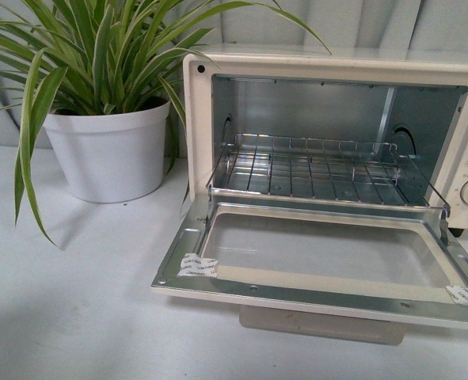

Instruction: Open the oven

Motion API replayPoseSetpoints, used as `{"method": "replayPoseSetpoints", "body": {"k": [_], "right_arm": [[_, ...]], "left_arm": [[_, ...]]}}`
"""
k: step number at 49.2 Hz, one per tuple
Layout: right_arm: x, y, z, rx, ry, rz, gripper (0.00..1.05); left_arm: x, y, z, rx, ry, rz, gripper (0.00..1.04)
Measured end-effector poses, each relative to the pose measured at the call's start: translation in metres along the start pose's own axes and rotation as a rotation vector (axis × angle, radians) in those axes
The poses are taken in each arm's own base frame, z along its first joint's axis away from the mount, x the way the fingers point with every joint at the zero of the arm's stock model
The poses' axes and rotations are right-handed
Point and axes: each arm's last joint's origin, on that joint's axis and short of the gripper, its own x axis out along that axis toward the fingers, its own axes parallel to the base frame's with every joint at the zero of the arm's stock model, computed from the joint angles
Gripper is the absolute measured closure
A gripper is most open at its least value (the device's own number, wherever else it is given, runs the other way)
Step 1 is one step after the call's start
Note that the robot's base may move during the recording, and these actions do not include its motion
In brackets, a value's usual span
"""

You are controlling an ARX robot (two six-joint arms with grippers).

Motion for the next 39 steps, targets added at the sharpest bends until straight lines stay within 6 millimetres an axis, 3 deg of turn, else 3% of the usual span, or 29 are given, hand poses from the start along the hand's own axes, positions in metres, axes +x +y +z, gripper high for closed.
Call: {"method": "replayPoseSetpoints", "body": {"k": [12,23,28,33,39], "right_arm": [[-0.011,-0.007,-0.016,-0.001,-0.045,0.022,0.09],[-0.012,-0.007,-0.018,-0.017,-0.087,0.017,0.1],[-0.012,-0.013,-0.02,-0.142,-0.199,-0.187,0.3],[-0.012,-0.014,-0.024,-0.186,-0.2,-0.209,0.47],[-0.011,-0.015,-0.029,-0.209,-0.196,-0.209,0.76]], "left_arm": [[-0.026,0.015,-0.004,0.033,-0.116,0.02,0.07],[-0.029,0.018,-0.006,0.028,-0.122,0.031,0.07],[-0.036,0.023,-0.015,0.095,-0.158,0.081,0.26],[-0.038,0.027,-0.017,0.116,-0.179,0.081,0.42],[-0.036,0.034,-0.027,0.129,-0.173,0.087,0.71]]}}
